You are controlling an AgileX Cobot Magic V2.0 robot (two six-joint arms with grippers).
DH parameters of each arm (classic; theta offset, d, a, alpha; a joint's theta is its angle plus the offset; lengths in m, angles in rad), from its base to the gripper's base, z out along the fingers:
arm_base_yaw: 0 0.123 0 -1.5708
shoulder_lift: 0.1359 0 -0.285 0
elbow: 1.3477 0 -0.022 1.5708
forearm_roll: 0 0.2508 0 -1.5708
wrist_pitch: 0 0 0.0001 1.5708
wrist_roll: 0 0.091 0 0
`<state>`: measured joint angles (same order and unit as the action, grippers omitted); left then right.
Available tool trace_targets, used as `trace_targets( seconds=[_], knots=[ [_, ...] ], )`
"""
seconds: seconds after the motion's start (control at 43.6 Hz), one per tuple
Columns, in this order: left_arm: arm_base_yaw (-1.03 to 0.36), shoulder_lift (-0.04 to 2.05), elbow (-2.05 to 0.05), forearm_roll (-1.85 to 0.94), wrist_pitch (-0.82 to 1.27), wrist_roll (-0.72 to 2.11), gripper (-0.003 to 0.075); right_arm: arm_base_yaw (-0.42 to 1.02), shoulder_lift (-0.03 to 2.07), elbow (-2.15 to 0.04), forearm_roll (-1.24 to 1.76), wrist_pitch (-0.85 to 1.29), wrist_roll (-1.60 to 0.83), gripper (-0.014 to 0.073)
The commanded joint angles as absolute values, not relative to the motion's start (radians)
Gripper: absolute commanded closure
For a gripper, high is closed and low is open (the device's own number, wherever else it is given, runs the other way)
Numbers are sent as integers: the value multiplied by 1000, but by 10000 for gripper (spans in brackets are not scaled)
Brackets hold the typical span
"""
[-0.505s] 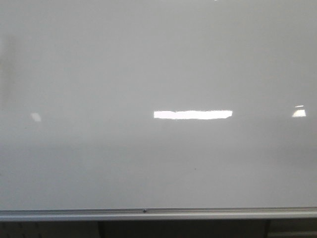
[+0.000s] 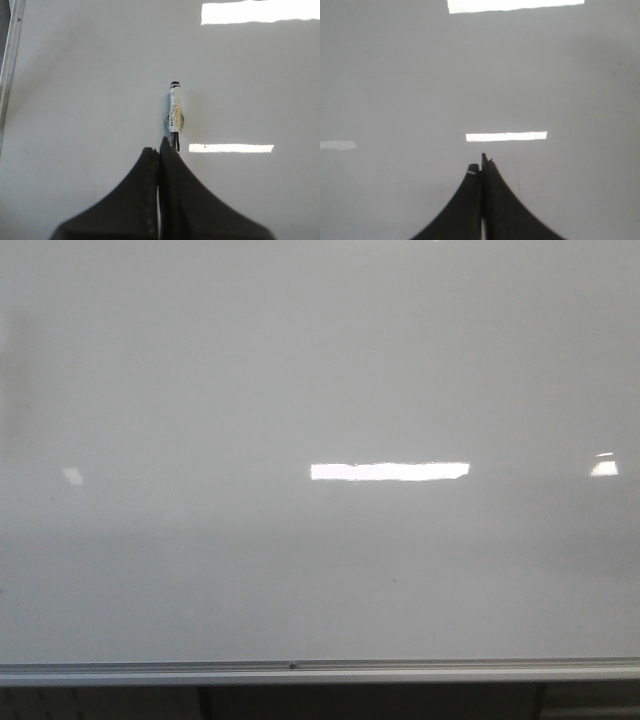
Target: Write number 1 on whiteboard
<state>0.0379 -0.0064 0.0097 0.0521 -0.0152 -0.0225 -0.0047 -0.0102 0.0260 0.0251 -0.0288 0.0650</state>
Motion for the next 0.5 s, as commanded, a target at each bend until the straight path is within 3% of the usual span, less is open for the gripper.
trace_targets(
  seconds=[0.0, 0.298, 0.482],
  knots=[
    [37, -21, 31, 42, -96, -26, 741, -7, -27, 5, 13, -115, 59, 662],
    [35, -21, 14, 42, -200, -26, 741, -7, -27, -21, 13, -147, 59, 662],
    [33, -21, -135, 42, -160, -26, 741, -7, -27, -166, 13, -33, 59, 662]
  ],
)
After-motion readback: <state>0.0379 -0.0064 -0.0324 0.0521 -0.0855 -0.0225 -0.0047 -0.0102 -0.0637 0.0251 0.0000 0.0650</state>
